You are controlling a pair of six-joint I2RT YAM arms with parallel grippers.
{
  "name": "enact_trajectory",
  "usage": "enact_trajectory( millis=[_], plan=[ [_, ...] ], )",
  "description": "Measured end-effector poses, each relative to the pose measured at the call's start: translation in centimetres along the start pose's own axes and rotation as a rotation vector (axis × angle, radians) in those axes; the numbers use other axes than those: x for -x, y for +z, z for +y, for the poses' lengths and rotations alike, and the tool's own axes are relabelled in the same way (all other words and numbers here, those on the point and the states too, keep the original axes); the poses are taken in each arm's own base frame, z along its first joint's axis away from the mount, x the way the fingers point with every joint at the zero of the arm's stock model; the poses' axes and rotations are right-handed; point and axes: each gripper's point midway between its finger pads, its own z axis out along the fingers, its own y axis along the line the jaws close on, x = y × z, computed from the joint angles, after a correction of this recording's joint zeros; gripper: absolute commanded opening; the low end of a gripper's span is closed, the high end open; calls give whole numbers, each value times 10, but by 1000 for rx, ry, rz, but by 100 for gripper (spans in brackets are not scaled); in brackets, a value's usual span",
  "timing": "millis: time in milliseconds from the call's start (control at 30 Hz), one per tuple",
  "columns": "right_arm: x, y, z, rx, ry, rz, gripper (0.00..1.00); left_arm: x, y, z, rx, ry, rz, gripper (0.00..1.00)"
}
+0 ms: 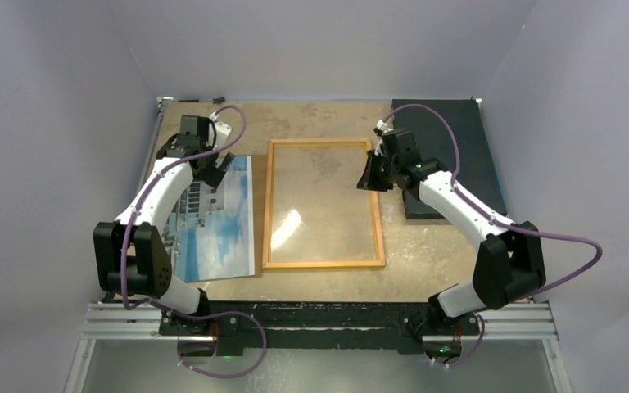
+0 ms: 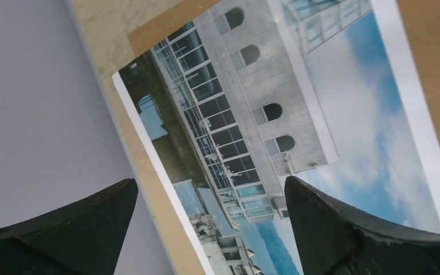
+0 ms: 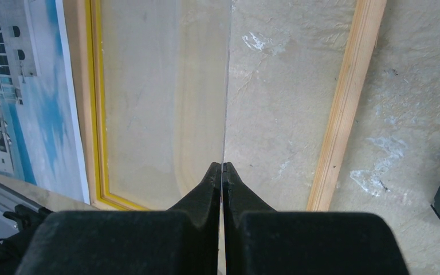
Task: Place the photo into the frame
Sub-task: Place the photo frame item in the photo frame.
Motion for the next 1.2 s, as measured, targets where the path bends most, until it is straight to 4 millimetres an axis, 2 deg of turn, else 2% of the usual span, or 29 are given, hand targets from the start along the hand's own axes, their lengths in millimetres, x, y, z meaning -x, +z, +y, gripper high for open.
enact_trajectory(
  millis=[300,567,800,1200],
  plan=[
    [1,-2,2,8,17,-10,0,6,-8,-11,-69,2,-37,98],
    [0,-6,8,38,27,-9,0,-3,-2,-27,-128,6,-31,96],
    [-5,-8,18,92,43,21,0,-33,13,-65,-253,-18,12,84],
    [-6,-14,33,161,74,36,0,-26,22,-127,-542,-115,2,67]
  ],
)
